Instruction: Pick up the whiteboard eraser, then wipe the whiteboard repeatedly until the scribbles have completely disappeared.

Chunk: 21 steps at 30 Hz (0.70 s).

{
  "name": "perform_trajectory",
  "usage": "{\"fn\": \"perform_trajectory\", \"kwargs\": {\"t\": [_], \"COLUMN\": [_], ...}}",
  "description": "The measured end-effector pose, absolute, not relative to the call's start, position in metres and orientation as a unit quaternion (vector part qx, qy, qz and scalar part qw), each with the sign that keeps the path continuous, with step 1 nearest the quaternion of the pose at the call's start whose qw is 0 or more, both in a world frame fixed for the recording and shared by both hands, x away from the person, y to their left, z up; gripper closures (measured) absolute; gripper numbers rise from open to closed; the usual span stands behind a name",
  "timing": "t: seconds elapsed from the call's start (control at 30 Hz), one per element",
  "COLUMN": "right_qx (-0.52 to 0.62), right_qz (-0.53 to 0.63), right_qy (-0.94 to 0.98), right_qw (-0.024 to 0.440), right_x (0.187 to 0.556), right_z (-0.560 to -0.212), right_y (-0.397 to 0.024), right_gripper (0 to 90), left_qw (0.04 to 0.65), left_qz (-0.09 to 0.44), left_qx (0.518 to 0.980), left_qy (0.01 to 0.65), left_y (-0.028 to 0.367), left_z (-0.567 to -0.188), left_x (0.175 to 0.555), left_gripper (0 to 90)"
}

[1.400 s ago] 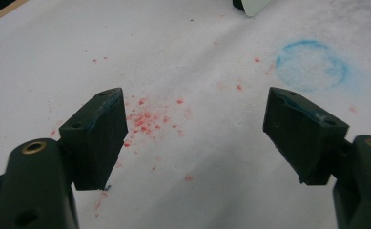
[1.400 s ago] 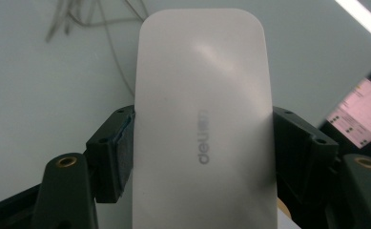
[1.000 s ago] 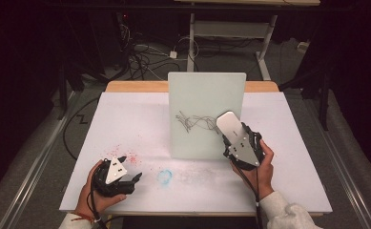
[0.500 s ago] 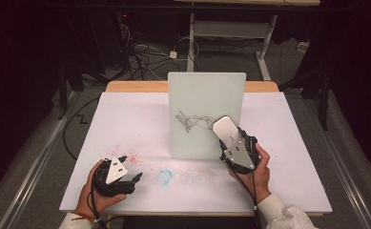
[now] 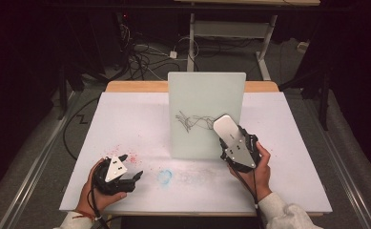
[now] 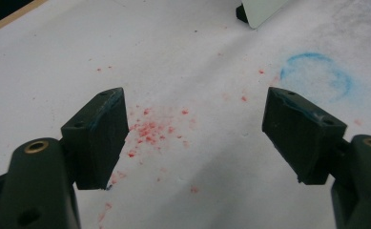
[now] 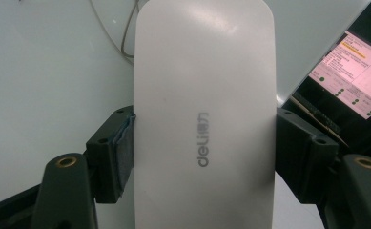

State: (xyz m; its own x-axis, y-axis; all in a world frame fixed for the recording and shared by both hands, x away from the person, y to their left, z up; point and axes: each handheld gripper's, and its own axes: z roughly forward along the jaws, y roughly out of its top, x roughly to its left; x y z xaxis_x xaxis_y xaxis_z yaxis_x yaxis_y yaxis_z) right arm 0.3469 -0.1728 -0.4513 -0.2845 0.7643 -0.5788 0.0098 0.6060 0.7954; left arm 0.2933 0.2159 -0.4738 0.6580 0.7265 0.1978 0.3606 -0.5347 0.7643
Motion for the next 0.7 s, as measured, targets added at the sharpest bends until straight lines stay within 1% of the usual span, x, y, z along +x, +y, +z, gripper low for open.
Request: {"fn": "perform_trajectory", "kwargs": {"t": [0.2, 0.47, 0.7], "right_qx": [0.269, 0.277, 0.268], "right_qz": [0.355, 0.352, 0.346], "right_qy": [0.721, 0.720, 0.726], "right_qw": [0.531, 0.531, 0.530], "right_x": [0.347, 0.346, 0.345], "right_z": [-0.451, -0.450, -0.453], "right_y": [-0.174, -0.171, -0.160], "right_gripper": [30.9, 30.9, 30.9], "left_qw": [0.359, 0.358, 0.354], "left_qz": [0.256, 0.263, 0.265], "left_qx": [0.837, 0.840, 0.840], "left_qy": [0.325, 0.311, 0.316], "left_y": [0.216, 0.215, 0.217], "left_z": [-0.474, -0.474, -0.474], "left_x": [0.296, 0.293, 0.292], "left_gripper": [23.1, 23.1, 23.1]}}
